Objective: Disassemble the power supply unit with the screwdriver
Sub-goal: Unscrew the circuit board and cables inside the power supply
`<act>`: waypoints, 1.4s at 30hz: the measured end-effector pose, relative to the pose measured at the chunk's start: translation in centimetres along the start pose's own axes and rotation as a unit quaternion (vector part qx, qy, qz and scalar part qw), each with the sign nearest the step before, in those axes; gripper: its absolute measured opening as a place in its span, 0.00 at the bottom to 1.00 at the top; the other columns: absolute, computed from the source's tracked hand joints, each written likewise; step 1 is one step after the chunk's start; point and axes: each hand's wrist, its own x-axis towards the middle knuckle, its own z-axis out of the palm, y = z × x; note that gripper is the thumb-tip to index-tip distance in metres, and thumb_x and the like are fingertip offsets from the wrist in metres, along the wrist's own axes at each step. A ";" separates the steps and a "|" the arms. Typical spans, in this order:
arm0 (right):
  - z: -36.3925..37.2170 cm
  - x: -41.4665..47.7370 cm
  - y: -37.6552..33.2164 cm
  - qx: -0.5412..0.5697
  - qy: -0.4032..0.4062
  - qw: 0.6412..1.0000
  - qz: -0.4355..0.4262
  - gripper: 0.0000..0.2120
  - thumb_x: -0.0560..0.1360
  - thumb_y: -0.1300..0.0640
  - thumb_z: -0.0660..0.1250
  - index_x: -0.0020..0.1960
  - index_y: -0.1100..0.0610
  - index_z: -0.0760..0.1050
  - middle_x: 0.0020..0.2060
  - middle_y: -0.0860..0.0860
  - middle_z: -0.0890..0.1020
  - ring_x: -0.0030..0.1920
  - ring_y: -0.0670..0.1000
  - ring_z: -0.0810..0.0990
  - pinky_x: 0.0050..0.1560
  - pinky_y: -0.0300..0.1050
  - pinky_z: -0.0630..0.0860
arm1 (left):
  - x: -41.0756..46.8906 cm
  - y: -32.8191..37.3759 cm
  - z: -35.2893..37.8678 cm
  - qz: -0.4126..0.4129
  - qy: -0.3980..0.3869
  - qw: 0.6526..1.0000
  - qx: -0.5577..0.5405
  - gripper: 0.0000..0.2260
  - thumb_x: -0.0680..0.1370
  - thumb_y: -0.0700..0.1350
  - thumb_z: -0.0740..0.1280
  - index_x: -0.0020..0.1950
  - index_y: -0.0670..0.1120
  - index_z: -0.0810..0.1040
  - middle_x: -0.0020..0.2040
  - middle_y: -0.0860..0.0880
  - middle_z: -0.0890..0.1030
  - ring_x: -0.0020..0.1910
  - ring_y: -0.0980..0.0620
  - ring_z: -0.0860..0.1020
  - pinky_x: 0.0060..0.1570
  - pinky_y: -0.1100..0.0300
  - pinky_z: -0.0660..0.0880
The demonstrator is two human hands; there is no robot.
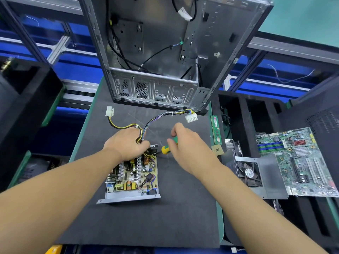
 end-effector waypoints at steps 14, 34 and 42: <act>-1.3 -0.7 1.9 0.033 0.057 0.998 0.001 0.06 0.80 0.53 0.61 0.48 0.53 0.64 0.36 0.44 0.68 0.32 0.45 0.66 0.29 0.42 0.58 | 0.4 -0.6 0.3 0.001 0.005 1.000 -0.021 0.13 0.67 0.57 0.56 0.37 0.47 0.68 0.37 0.49 0.71 0.36 0.48 0.72 0.40 0.50 0.75; -1.9 -4.2 4.8 0.067 0.090 0.988 0.104 0.06 0.79 0.55 0.61 0.50 0.56 0.65 0.37 0.44 0.68 0.37 0.50 0.68 0.33 0.46 0.62 | 5.7 2.6 0.0 0.030 -0.225 0.974 -0.016 0.11 0.79 0.42 0.69 0.61 0.46 0.82 0.58 0.43 0.83 0.57 0.44 0.80 0.58 0.51 0.75; -2.0 -5.4 6.1 0.080 0.087 0.982 0.148 0.06 0.79 0.54 0.61 0.50 0.55 0.65 0.41 0.50 0.73 0.36 0.52 0.69 0.35 0.46 0.65 | 7.2 5.9 1.1 0.068 -0.224 0.970 0.059 0.11 0.69 0.40 0.80 0.48 0.41 0.83 0.48 0.46 0.86 0.49 0.47 0.83 0.51 0.54 0.79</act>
